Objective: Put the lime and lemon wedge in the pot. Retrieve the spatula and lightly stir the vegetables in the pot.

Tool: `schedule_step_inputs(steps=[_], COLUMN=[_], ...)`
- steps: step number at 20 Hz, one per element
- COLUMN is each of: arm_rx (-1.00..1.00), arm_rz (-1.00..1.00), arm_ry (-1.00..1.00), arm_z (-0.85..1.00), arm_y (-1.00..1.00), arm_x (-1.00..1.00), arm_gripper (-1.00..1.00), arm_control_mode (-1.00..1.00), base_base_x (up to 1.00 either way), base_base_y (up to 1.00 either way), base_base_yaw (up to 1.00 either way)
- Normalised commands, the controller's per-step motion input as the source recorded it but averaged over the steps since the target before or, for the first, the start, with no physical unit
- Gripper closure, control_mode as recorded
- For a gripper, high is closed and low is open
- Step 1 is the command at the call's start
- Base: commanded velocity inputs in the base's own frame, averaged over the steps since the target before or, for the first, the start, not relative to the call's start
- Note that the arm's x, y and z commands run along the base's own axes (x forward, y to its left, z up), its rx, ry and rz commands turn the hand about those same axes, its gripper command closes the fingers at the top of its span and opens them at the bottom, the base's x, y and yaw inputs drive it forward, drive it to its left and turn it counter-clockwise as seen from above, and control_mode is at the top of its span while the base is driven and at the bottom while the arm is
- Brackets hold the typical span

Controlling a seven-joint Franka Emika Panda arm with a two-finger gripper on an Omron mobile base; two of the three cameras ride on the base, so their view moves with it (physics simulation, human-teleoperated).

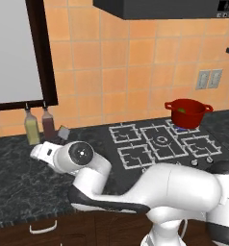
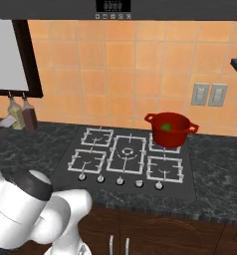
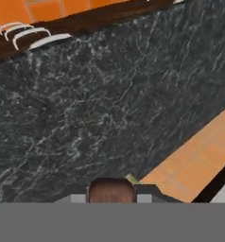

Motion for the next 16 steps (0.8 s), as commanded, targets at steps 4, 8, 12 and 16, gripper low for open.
schedule_step_inputs(steps=[4, 8, 12, 16], arm_rx=[0.51, 0.63, 0.75, 0.81], arm_rz=[-0.68, -0.54, -0.39, -0.32], arm_ry=[0.16, 0.24, 0.22, 0.19], arm_z=[1.0, 0.99, 0.71, 0.37], arm_y=[-0.01, -0.37, -0.84, -0.87], arm_x=[-0.31, -0.1, -0.04, 0.0], arm_gripper=[1.0, 1.0, 1.0, 1.0], arm_control_mode=[-1.0, -1.0, -1.0, -1.0], base_base_x=[0.0, 0.0, 0.0, 0.0], base_base_y=[0.0, 0.0, 0.0, 0.0], base_base_yaw=[0.0, 0.0, 0.0, 0.0])
